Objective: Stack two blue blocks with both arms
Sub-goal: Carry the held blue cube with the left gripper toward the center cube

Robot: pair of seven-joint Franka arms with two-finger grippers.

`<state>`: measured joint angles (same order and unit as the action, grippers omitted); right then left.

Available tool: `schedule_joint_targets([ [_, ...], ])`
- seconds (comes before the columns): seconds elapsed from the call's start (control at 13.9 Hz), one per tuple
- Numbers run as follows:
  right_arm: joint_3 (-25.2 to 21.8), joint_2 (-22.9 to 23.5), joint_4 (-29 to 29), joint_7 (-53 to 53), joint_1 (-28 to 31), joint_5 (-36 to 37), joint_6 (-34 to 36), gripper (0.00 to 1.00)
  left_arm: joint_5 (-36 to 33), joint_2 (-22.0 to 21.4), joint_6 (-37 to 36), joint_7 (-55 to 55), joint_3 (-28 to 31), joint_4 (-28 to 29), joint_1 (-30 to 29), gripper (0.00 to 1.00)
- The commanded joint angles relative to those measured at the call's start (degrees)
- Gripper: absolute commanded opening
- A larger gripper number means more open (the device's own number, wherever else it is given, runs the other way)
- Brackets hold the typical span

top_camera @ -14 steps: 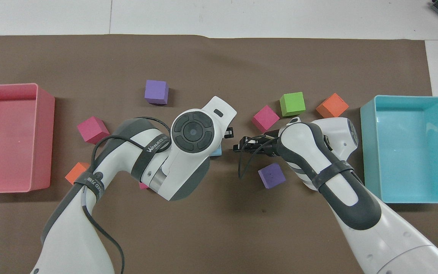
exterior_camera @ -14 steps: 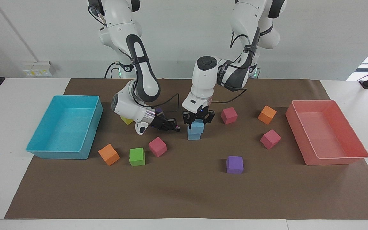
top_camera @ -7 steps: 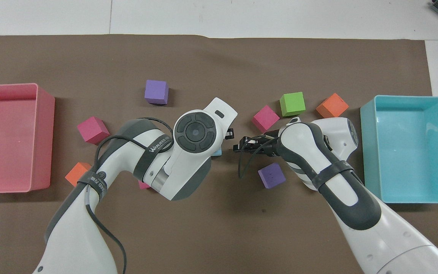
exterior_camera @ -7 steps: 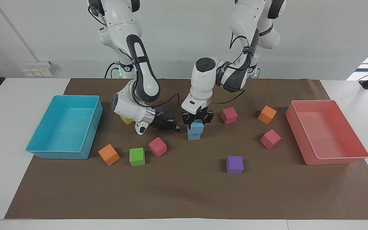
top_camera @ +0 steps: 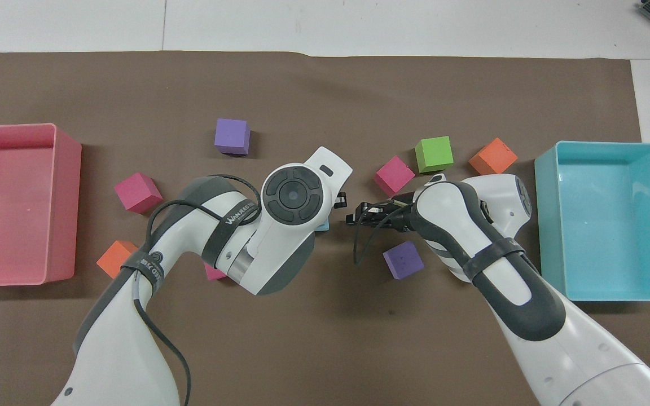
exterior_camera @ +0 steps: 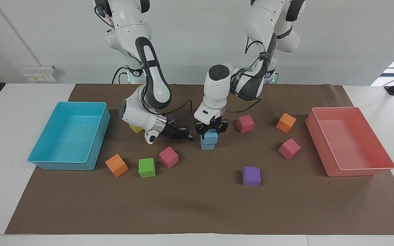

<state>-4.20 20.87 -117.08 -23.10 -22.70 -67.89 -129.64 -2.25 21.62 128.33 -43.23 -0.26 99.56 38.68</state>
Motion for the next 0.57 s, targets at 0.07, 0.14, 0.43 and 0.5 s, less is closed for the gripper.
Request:
schedule_joint_targets([
  [0.07, 0.42, 0.13, -0.17, -1.77, 0.29, -2.16, -0.7, 0.0, -1.27, 0.44, -2.03, -1.24, 0.88, -1.21, 1.83, 0.0],
  [0.14, 0.42, 0.13, -0.17, -1.77, 0.29, -2.16, -0.7, 0.0, -1.27, 0.44, -2.03, -1.24, 0.88, -1.21, 1.92, 0.0],
  [0.43, 0.42, 0.13, -0.17, -1.77, 0.2, -2.16, -0.7, 0.0, -1.35, 0.44, -1.94, -1.24, 0.79, -1.21, 1.92, 0.0],
  [0.5, 0.42, 0.13, -0.17, -1.77, 0.2, -2.16, -0.7, 0.0, -1.36, 0.44, -1.85, -1.16, 0.79, -1.21, 1.83, 0.0],
])
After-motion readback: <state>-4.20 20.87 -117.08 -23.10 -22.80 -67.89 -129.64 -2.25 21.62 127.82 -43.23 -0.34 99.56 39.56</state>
